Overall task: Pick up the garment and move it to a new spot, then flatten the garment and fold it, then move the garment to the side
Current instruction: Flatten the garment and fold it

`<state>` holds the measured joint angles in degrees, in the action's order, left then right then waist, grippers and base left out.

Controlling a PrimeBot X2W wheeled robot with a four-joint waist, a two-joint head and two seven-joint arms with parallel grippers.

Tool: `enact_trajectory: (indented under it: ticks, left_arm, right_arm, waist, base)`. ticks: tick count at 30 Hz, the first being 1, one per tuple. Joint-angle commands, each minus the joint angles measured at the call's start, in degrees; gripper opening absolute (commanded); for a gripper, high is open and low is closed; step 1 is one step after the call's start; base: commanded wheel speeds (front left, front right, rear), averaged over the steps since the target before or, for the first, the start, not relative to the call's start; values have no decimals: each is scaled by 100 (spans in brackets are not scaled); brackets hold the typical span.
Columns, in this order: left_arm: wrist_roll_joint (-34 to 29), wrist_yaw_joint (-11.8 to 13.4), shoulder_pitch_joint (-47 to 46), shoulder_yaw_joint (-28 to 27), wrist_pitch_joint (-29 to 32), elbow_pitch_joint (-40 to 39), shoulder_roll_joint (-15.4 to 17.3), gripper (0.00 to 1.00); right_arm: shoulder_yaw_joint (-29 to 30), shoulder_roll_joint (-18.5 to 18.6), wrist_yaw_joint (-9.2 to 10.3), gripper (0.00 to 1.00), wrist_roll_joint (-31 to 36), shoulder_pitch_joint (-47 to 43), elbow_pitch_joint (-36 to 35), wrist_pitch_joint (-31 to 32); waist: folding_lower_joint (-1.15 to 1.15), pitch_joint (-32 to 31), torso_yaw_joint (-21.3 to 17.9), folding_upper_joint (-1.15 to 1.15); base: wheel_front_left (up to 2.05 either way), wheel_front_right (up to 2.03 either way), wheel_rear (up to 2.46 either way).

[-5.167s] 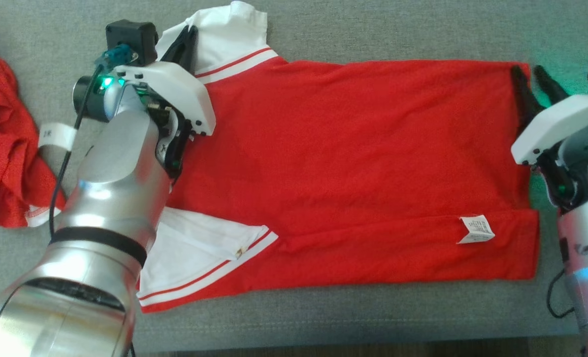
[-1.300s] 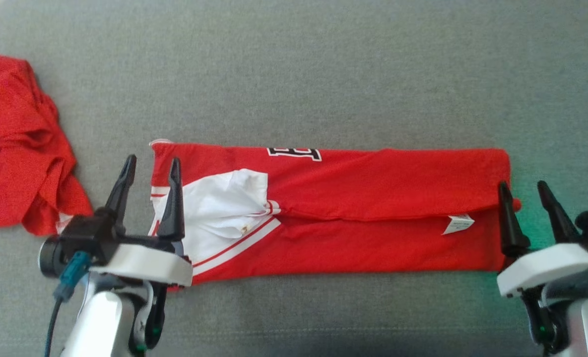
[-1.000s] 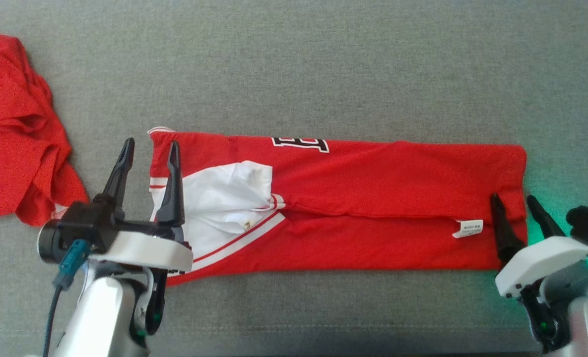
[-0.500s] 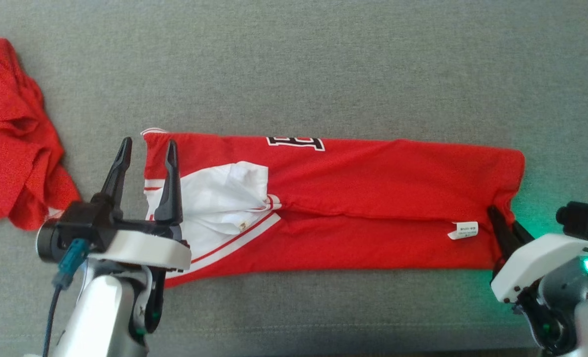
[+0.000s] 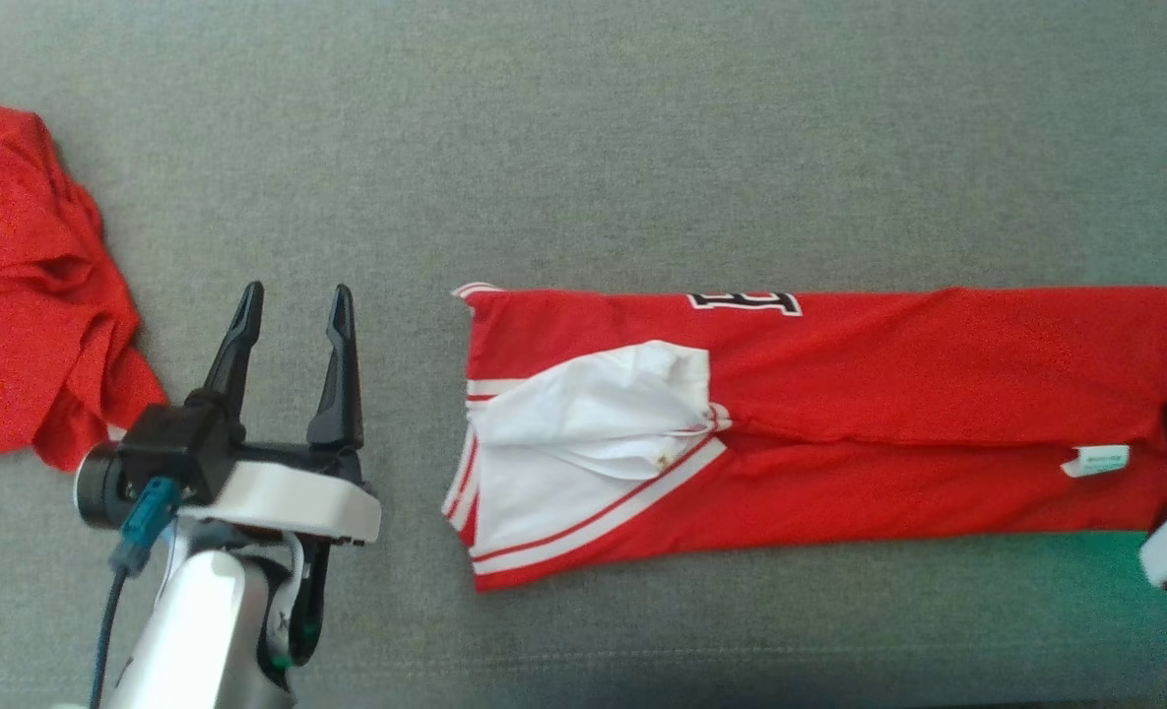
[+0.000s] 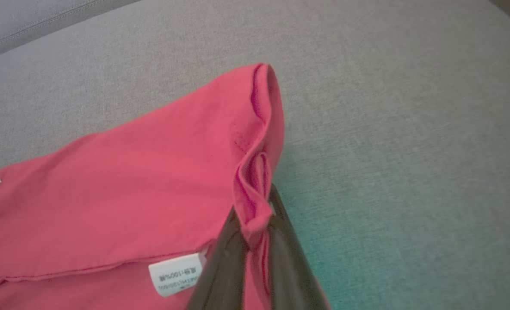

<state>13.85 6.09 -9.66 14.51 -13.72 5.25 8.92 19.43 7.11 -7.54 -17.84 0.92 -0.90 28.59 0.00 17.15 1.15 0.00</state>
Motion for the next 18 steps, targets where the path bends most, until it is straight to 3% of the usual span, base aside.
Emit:
enact_trajectory:
  ticks: [1, 5, 12, 18]
  left_arm:
    - [22, 31, -110, -158, -44, -171, 92, 100]
    - [30, 49, -57, -122, -35, -166, 85, 100]
    - [31, 76, 44, -41, 32, -158, 109, 100]
    - [36, 74, 71, 42, 86, -174, 107, 100]
  right_arm:
    - [-41, 172, 5, 0, -35, 124, -235, 1]
    - [-146, 237, 5, 0, -53, 158, -461, 82]
    - [-1482, -15, 5, 0, -21, 181, -1624, 519]
    - [-2818, -375, 5, 0, -480, 225, -1509, 473]
  waist:
    - [0, -45, -10, 0]
    - [0, -179, -31, 0]
    - [0, -466, -44, 0]
    - [0, -568, 71, 0]
  base:
    - [0, 0, 0]
    - [0, 0, 0]
    - [0, 0, 0]
    - [0, 0, 0]
